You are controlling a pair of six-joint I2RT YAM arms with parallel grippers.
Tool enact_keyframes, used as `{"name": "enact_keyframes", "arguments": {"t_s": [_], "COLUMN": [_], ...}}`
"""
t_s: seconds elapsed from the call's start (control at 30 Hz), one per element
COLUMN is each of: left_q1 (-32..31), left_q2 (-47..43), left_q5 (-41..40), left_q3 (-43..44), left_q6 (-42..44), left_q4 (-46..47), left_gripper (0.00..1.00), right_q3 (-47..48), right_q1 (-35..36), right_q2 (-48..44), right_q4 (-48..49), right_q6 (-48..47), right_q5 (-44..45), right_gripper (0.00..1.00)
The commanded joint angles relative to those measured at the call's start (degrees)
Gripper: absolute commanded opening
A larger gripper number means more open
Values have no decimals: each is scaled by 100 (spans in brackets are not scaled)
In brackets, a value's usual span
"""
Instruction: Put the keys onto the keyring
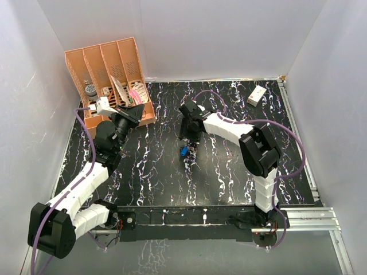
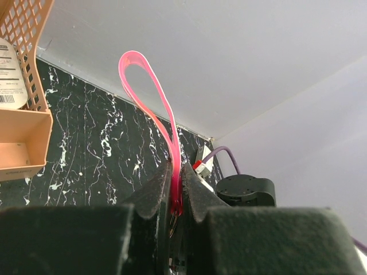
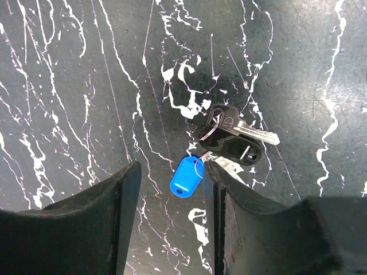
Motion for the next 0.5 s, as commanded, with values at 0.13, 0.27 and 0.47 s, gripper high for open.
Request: {"name": "enact_keyframes", "arguments": {"t_s": [0.13, 0.27, 0.47], "left_q1": [15, 14, 15], "left_q2": [-283, -291, -285], "left_q5": [-12, -3, -8], "left_q3": [-63, -62, -53], "left_q6": [116, 125, 134], "left_q4": [73, 77, 67], "left_gripper": [0, 0, 0], "right_q3": [-201, -199, -243], "right_q1": [-35, -84, -167], "right_q2": [31, 80, 100], "right_q4": [401, 407, 502], "right_q6": [283, 287, 285], "right_q5": [99, 134, 162], "right_gripper": [40, 38, 37]}}
